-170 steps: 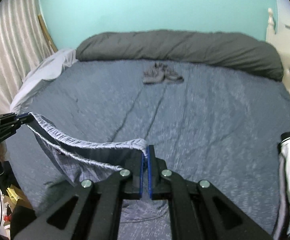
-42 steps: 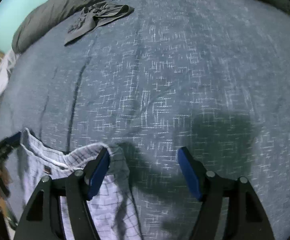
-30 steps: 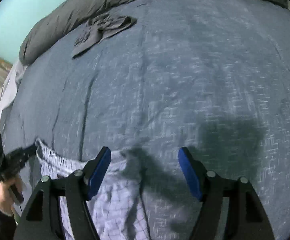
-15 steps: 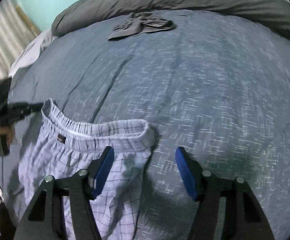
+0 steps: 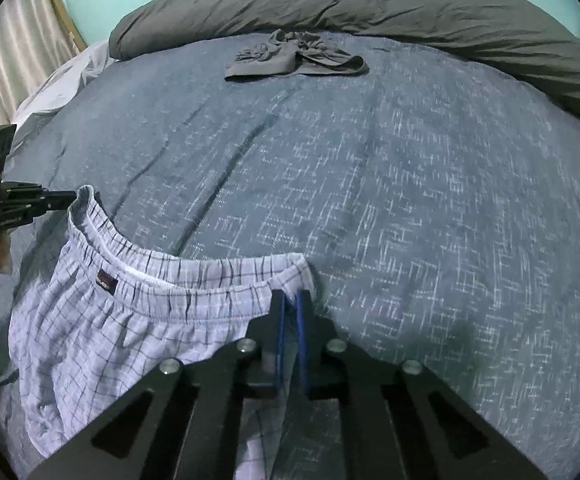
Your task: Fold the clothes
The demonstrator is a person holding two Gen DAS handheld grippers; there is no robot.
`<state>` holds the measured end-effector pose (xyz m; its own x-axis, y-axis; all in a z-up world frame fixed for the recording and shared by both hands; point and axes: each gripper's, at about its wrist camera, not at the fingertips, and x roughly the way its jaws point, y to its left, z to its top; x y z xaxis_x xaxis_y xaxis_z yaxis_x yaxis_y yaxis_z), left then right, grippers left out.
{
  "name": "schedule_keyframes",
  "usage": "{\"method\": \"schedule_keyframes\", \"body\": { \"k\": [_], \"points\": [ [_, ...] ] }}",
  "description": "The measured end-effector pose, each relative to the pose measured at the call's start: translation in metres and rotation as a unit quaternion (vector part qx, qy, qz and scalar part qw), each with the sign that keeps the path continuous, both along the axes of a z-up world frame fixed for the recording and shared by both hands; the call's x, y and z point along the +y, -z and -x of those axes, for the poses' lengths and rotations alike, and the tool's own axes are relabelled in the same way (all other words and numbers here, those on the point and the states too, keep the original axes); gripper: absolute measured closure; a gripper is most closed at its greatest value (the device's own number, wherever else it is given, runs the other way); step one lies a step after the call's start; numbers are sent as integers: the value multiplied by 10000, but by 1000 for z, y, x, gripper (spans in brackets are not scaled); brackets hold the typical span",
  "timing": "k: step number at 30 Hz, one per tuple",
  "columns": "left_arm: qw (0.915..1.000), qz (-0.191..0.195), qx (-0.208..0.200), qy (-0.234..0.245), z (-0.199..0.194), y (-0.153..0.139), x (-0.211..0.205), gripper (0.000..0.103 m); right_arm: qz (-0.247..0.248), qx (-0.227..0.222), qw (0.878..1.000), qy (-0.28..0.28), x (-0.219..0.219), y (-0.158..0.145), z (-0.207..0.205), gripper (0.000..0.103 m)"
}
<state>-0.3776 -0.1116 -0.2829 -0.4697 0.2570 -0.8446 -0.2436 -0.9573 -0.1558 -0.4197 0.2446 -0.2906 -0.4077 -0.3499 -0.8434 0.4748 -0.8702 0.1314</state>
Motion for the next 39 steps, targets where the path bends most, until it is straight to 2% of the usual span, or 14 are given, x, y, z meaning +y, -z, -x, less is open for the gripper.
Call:
{"method": "schedule_keyframes", "body": {
  "k": [14,22,25,27,29,30,31,39],
  "points": [
    [9969,-536,16,-580,17,-7,-24,103,504,186,9963,677,21,-18,19,99],
    [9964,-418,-217,-707,37,9,-25,103,276,-67,9965,781,9,5,37,99],
    [9954,-463,-274,-795,39,14,-25,102,430,-163,9953,854,12,13,39,99],
    [9935,-558,-241,-966,38,12,-31,100,521,-160,9935,1002,19,11,39,95],
    [9919,-588,-241,-1104,35,8,-38,100,637,-183,9912,1145,28,8,35,88],
    [9909,-637,-241,-1158,31,5,-43,100,637,-209,9909,1170,33,6,32,77],
    [9903,-683,-231,-1192,26,3,-47,100,641,-235,9905,1197,37,4,28,72],
    [9913,-732,-41,-1095,-43,-16,-49,100,1670,-618,9692,1700,86,3,-55,70]
  ]
}}
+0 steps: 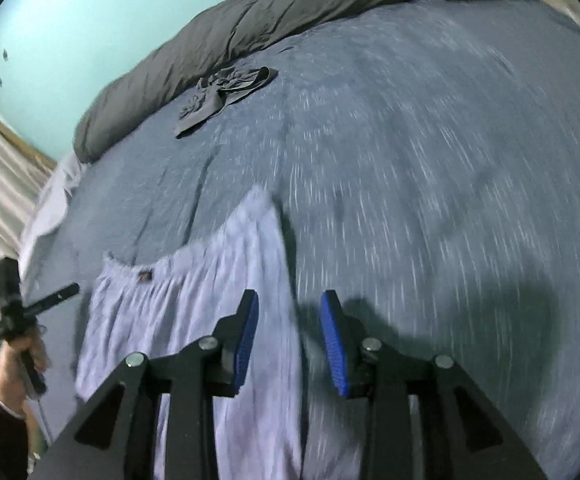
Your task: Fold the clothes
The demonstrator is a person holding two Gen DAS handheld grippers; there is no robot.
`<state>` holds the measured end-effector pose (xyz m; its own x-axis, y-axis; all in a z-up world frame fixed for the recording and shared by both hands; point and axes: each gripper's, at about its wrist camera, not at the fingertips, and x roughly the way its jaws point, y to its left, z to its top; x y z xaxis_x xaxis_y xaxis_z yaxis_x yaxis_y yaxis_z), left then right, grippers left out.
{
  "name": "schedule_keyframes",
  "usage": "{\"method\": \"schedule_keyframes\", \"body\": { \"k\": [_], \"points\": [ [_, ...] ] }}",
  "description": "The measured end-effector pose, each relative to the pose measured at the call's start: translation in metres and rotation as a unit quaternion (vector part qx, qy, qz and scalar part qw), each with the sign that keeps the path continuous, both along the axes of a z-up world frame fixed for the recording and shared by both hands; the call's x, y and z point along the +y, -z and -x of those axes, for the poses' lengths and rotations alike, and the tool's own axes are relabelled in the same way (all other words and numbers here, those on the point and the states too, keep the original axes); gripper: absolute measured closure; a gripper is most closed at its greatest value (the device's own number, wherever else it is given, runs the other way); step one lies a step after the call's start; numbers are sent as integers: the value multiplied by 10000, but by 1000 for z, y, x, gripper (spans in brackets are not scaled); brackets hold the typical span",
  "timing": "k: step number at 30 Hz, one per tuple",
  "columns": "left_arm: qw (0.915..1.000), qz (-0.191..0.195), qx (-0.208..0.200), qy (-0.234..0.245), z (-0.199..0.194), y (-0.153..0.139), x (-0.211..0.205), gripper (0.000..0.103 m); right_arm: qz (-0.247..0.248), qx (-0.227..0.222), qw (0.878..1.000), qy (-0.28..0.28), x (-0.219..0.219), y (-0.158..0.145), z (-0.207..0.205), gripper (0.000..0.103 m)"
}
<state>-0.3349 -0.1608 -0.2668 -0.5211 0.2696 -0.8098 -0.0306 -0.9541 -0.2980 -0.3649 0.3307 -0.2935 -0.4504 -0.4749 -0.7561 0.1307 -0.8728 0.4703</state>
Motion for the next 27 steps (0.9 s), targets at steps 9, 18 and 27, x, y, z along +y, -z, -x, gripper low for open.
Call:
{"method": "schedule_keyframes", "body": {
  "k": [9,18,27],
  "points": [
    [9998,-125,64,-141,-81,8,19,99,560,-410,9961,551,20,20,-83,66],
    [9991,-211,90,-369,-130,30,28,97,829,-366,9937,659,7,37,-102,90],
    [9984,-354,32,-434,-130,42,25,96,1430,-195,9853,914,26,37,-99,101]
  ]
}}
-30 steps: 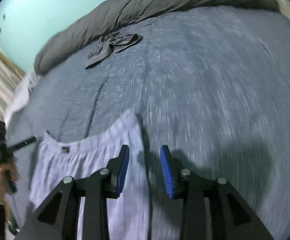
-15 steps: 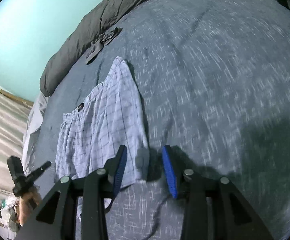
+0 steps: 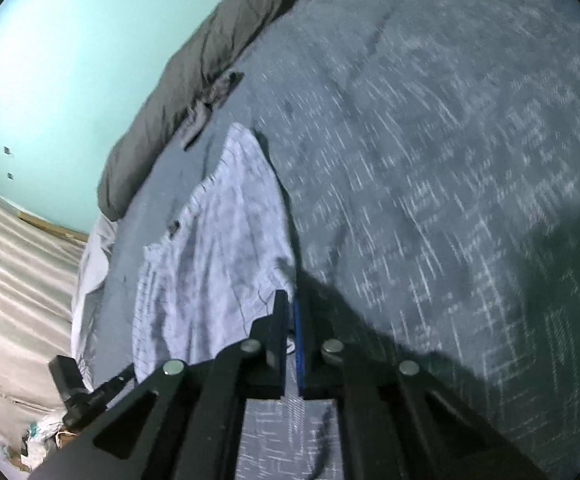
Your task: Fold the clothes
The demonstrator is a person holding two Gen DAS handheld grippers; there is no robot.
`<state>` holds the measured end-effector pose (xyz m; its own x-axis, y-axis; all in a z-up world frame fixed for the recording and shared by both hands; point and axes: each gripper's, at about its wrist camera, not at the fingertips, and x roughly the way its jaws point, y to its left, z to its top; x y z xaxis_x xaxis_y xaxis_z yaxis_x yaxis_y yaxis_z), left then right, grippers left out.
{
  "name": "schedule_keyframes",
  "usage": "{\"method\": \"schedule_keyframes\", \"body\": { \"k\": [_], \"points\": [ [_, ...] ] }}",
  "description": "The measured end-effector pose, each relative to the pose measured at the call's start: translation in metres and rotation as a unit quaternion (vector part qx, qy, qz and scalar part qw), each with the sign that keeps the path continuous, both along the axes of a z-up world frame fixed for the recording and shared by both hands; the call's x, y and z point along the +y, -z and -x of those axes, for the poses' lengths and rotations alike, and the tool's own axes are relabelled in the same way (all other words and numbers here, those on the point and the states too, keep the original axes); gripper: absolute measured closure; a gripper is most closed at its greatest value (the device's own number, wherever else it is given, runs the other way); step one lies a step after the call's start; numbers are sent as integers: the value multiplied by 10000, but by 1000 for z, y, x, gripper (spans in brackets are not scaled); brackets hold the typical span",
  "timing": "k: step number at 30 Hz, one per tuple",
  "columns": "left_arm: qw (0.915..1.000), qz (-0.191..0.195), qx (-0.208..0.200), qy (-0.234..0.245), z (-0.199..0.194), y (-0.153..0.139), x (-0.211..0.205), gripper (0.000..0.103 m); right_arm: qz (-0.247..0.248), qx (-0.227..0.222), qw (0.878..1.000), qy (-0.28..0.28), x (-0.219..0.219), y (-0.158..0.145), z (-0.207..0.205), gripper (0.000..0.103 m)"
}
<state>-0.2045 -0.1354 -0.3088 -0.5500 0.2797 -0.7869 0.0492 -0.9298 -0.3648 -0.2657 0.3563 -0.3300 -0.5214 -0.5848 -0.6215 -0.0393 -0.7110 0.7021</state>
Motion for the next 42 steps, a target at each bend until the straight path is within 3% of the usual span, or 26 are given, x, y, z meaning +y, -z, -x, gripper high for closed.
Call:
{"method": "schedule_keyframes", "body": {
  "k": [12,28,30,32,39,42],
  "points": [
    [9999,109,-8,-20,3,2,8,96,194,-94,9993,313,50,5,-1,101],
    [9994,-195,-15,-269,6,-1,-13,96,-113,-32,9976,681,80,6,3,101],
    [9993,-204,56,-302,4,-6,-16,90,-143,-43,9975,684,80,7,1,101],
    [9992,-140,92,-359,3,-8,-18,84,-105,-57,9975,701,82,8,1,101],
    [9978,-47,65,-662,-1,-6,-36,83,-40,-86,9973,729,83,10,-1,101],
    [9968,192,34,-777,-2,-5,-43,83,-23,-104,9972,744,82,10,-1,101]
  ]
}}
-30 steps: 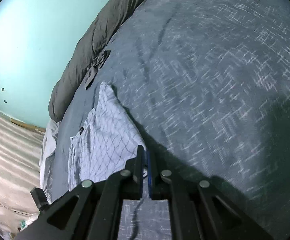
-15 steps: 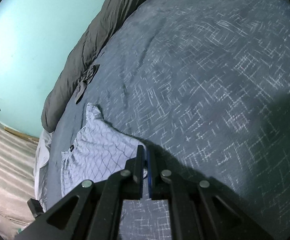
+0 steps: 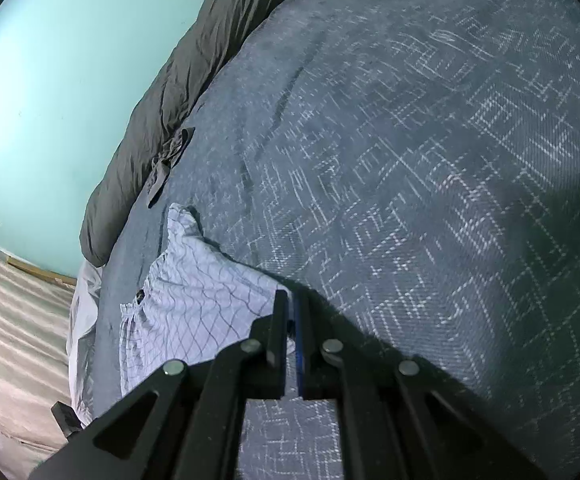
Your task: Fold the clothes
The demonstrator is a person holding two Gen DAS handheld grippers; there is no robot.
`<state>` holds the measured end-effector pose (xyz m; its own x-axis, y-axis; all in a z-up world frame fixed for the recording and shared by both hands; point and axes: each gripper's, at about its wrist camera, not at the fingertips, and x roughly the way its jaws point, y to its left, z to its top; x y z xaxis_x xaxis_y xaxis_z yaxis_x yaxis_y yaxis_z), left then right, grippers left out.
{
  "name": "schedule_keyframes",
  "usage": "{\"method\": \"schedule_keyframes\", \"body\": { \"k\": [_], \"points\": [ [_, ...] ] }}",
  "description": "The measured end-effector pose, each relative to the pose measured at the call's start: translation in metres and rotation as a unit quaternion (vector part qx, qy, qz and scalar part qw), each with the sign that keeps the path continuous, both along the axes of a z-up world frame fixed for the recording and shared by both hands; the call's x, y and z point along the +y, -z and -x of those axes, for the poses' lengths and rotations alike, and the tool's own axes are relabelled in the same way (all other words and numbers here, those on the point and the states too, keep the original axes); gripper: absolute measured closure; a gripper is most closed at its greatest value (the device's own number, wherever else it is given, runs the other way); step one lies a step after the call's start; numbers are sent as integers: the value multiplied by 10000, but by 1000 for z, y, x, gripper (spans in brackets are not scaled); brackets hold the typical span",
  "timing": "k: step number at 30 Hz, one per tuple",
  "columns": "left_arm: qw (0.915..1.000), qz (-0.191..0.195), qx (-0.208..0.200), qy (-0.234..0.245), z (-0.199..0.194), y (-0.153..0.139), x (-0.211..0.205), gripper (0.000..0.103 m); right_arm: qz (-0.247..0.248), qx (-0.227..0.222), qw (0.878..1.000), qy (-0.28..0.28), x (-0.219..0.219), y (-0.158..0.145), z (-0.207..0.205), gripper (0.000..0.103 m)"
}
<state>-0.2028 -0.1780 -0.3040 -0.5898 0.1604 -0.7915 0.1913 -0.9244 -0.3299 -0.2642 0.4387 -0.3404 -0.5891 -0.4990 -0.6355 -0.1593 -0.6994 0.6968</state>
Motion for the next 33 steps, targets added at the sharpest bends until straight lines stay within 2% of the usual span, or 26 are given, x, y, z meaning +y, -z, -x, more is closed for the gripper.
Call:
{"method": "schedule_keyframes", "body": {
  "k": [4,10,16,19,23,26,28,29,33],
  "points": [
    [9995,114,-193,202,5,8,10,83,9,-3,10000,-2,-1,-1,-1,101],
    [9982,262,-71,540,6,-2,30,83,57,10,10000,9,-1,-2,-4,101],
    [9981,-78,-136,604,6,3,33,83,104,-3,9999,-16,-1,-1,-5,100],
    [9979,-121,-121,619,3,2,35,83,114,-8,9999,-14,-1,-1,-5,100],
    [9968,-369,-19,704,6,-1,39,83,101,-16,9999,-20,-1,-1,-5,100],
    [9960,-326,3,827,6,0,43,84,81,-19,10000,-16,-2,-1,-5,100],
    [9956,-339,10,871,6,1,43,89,73,-18,10000,-14,-2,-1,-4,100],
    [9954,-366,16,883,6,2,43,96,74,-17,10000,-15,-2,-1,-4,100],
    [9952,-517,91,821,4,1,36,98,87,-18,10000,-1,-3,-1,-4,101]
  ]
}}
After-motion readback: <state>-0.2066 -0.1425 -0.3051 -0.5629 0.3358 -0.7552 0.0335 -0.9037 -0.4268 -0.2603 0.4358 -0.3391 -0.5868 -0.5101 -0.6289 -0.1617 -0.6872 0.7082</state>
